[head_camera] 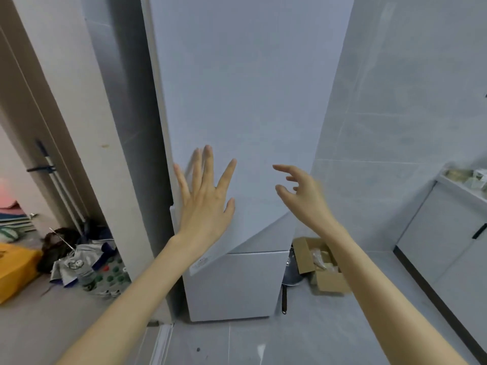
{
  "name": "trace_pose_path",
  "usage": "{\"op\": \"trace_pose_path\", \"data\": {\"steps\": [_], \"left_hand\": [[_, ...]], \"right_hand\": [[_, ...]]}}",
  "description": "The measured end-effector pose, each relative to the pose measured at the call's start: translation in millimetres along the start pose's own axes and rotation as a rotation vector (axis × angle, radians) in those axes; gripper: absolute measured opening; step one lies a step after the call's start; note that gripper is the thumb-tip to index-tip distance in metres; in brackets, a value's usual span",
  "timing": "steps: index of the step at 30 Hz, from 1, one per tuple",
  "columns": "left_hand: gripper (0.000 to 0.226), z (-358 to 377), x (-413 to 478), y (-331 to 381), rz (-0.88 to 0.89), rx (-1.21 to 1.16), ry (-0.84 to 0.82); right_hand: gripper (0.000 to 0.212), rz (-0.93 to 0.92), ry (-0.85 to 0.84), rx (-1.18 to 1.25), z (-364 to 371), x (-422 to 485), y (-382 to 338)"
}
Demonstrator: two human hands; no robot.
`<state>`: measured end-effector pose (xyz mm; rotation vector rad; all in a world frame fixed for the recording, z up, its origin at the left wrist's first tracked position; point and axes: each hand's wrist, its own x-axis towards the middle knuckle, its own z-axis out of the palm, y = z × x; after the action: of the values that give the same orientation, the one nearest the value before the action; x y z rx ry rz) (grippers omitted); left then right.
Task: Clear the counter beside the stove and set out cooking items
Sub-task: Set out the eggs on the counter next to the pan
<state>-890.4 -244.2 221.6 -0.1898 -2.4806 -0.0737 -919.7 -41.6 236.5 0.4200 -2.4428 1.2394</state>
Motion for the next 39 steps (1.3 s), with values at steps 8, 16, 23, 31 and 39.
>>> {"op": "trace_pose_path", "data": {"steps": [8,16,23,31,39], "left_hand": [[0.087,61,67,-44,-0.131,0.001,-0.002],[0.089,115,131,-80,-0.250,-0.025,-0.037],[0.084,149,176,-98,-0.257,-0.140,-0.076],[0.068,165,178,-96,-0.204,-0.344,0.165],[0.039,174,201,-59,0.060,-0.644,0.226]], "right_hand": [[0.058,-0.289,0.054,-0.391,52,89,37],[0.067,-0.409,0.047,-0.635,88,166,77],[0.070,-0.452,0.076,-0.804,106,205,100],[0.058,-0.488,0.207,-0.759,112,215,104],[0.044,-0.296,0.302,-0.568,83,194,103]]}}
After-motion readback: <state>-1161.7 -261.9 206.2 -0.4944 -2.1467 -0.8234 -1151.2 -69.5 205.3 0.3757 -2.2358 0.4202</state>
